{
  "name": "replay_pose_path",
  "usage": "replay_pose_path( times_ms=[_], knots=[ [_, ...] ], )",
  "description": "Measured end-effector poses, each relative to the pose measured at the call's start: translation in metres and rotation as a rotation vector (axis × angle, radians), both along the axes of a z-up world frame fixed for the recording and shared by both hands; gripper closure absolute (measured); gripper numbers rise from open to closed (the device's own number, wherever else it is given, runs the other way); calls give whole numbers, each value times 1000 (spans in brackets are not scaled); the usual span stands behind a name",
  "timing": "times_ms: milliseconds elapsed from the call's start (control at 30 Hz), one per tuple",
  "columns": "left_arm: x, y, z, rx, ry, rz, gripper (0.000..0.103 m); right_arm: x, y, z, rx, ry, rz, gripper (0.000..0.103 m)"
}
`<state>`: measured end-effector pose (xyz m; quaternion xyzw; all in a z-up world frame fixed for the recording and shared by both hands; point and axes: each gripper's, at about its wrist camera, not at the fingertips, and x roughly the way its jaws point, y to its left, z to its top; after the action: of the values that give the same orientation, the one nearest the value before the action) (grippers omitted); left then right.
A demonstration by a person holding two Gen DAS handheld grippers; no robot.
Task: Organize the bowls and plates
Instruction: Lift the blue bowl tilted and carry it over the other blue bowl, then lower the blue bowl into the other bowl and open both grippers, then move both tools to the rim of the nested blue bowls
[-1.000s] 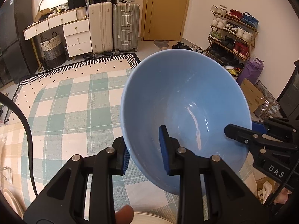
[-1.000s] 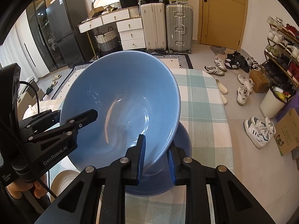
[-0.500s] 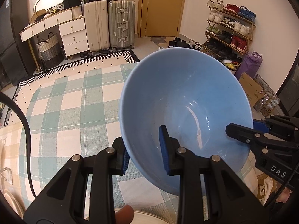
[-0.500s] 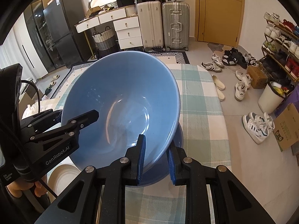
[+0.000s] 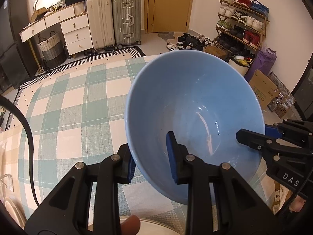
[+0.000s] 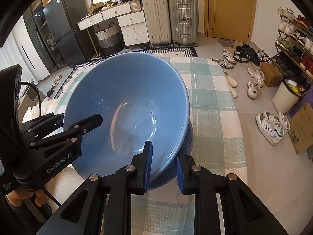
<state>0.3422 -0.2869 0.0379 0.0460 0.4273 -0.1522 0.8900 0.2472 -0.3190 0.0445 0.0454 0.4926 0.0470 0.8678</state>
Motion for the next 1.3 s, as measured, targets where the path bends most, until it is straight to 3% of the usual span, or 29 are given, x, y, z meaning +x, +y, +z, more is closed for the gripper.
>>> replay_pose_path(
  times_ms=[700,900,967,1000,1167,1300],
  knots=[
    [13,1,-35,16,27,-20,78,5,-9,-23,22,38,-11,81],
    [13,4,-42,35,19,-18,57,3,-12,-25,10,36,-32,75],
    [15,7,-40,27,11,-20,35,1,-14,-24,14,27,-31,75],
    [15,8,-38,21,7,-20,32,0,-15,-24,20,27,-33,74],
    [13,15,-28,5,-8,-29,27,-7,-17,-15,40,-14,-16,55],
    [7,20,-19,-13,-25,-32,23,-14,-11,-4,45,-44,6,49]
  ],
)
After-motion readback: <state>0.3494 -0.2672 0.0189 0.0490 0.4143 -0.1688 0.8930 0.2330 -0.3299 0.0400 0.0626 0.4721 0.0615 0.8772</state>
